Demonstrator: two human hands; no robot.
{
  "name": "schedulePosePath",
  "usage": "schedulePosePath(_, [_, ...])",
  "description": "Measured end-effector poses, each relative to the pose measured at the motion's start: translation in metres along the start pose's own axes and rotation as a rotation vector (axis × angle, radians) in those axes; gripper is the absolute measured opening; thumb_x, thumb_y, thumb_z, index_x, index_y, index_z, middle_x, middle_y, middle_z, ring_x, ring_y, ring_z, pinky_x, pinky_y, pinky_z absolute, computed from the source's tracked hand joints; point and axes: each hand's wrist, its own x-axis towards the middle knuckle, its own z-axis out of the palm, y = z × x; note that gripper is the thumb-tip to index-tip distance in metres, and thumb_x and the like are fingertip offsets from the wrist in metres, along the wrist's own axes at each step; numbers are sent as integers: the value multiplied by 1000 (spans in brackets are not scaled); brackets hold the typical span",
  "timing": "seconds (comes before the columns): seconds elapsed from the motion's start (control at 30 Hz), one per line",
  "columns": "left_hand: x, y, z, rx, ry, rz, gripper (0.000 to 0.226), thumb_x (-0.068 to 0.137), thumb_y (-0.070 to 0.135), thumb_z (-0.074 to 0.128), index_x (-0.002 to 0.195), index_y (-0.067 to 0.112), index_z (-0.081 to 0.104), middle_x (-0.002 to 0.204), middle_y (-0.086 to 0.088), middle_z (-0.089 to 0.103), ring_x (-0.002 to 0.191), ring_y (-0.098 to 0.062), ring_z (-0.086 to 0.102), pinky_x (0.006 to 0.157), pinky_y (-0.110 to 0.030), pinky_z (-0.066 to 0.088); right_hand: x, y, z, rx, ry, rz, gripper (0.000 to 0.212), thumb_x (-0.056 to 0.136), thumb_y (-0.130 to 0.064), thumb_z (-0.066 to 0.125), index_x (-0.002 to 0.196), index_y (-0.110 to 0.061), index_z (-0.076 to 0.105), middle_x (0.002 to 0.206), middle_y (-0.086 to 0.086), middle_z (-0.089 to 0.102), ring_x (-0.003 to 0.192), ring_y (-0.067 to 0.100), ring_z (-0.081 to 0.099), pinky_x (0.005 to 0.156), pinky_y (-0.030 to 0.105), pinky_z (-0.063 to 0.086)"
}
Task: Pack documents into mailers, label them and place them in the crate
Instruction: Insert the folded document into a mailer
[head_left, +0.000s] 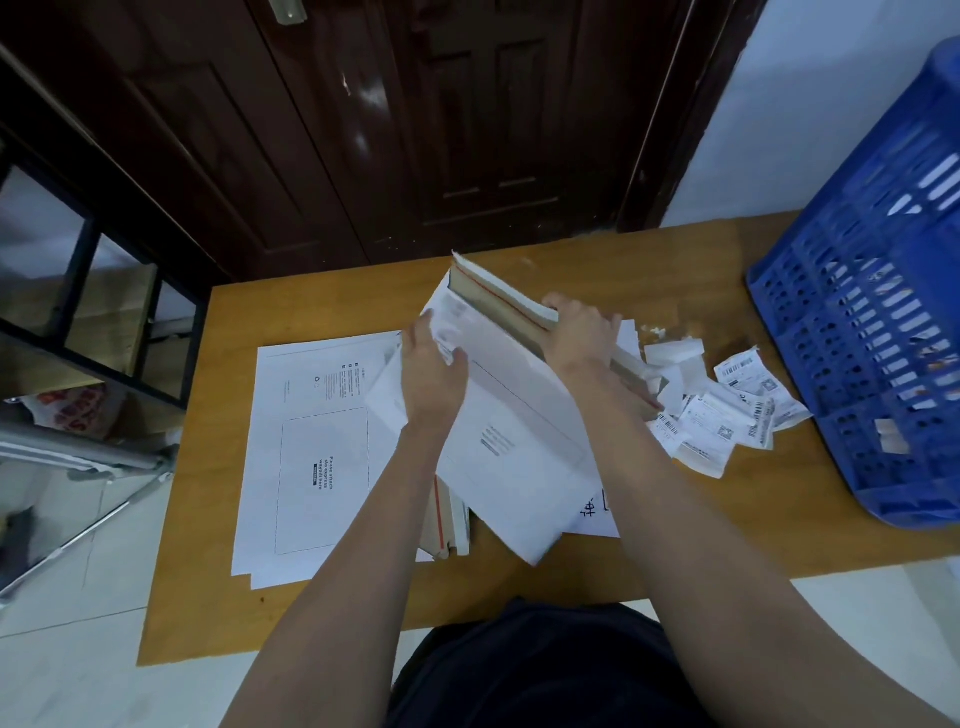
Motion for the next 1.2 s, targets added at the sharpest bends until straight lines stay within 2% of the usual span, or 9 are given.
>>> schedulePosePath(0.13, [8, -20, -5, 82, 47, -128, 77, 79, 22, 73, 141, 7, 31, 145, -13, 32, 130, -32, 36, 104, -44, 40, 9, 3, -2, -71, 7, -66, 49, 86, 2, 52, 122, -31, 59, 80, 6, 68, 87, 26, 65, 105, 39, 27])
schedulePosePath(0.23, [11, -29, -5, 50, -42, -305, 92, 76, 32, 77, 147, 12, 23, 143, -13, 41, 131, -31, 40, 106, -48, 38, 16, 5, 0, -40, -53, -134, 46, 87, 2, 49, 118, -30, 62, 91, 6, 70, 94, 26, 62, 102, 38, 28])
schedulePosePath(0.33, [12, -38, -4, -30, -102, -410, 74, 74, 31, 78, 136, 14, 42, 125, -9, 60, 114, -30, 56, 95, -41, 48, 21, 6, 5, 6, -71, -140, 42, 87, 2, 49, 113, -27, 64, 99, 6, 70, 98, 26, 60, 106, 38, 27])
schedulePosePath(0.47, [9, -47, 3, -233, -144, -533, 48, 71, 23, 80, 113, 10, 61, 109, -8, 67, 100, -28, 62, 84, -37, 53, 21, 8, 23, 38, -114, -147, 40, 82, -3, 52, 112, -28, 62, 101, 2, 68, 96, 23, 60, 100, 35, 29])
schedulePosePath(0.6, [9, -55, 12, -301, -170, -592, 42, 71, 20, 79, 109, 10, 63, 103, -8, 68, 88, -24, 60, 70, -29, 47, 16, 7, 44, -17, -134, -293, 44, 79, -12, 59, 117, -33, 60, 118, -7, 60, 115, 18, 50, 100, 35, 27])
schedulePosePath(0.73, [10, -62, 20, -304, -173, -606, 47, 73, 16, 78, 115, 14, 57, 101, -6, 64, 90, -25, 60, 74, -32, 49, 7, 7, 68, 19, -200, -316, 38, 74, -7, 62, 106, -25, 55, 107, -9, 62, 107, 16, 55, 94, 32, 27])
schedulePosePath(0.9, [13, -60, 25, -396, -147, -749, 16, 90, 10, 50, 106, 10, 54, 81, -2, 52, 71, -15, 48, 56, -24, 36, 2, 11, 82, -11, -278, -321, 55, 81, -10, 59, 131, -30, 48, 122, 0, 55, 112, 21, 51, 97, 37, 33])
schedulePosePath(1.0, [19, -62, 22, -545, -96, -899, 26, 92, 20, 44, 115, 11, 51, 85, -4, 49, 74, -14, 43, 58, -26, 34, 3, 13, 86, -2, -283, -321, 50, 82, -12, 58, 128, -30, 52, 123, 1, 54, 114, 21, 49, 98, 36, 32])
schedulePosePath(1.2, [27, -68, 26, -565, -86, -913, 47, 92, 41, 44, 127, 11, 55, 103, -10, 59, 91, -23, 53, 65, -29, 40, 5, 4, 92, -8, -221, -310, 45, 82, -19, 62, 126, -24, 53, 129, -2, 49, 126, 19, 39, 108, 34, 21])
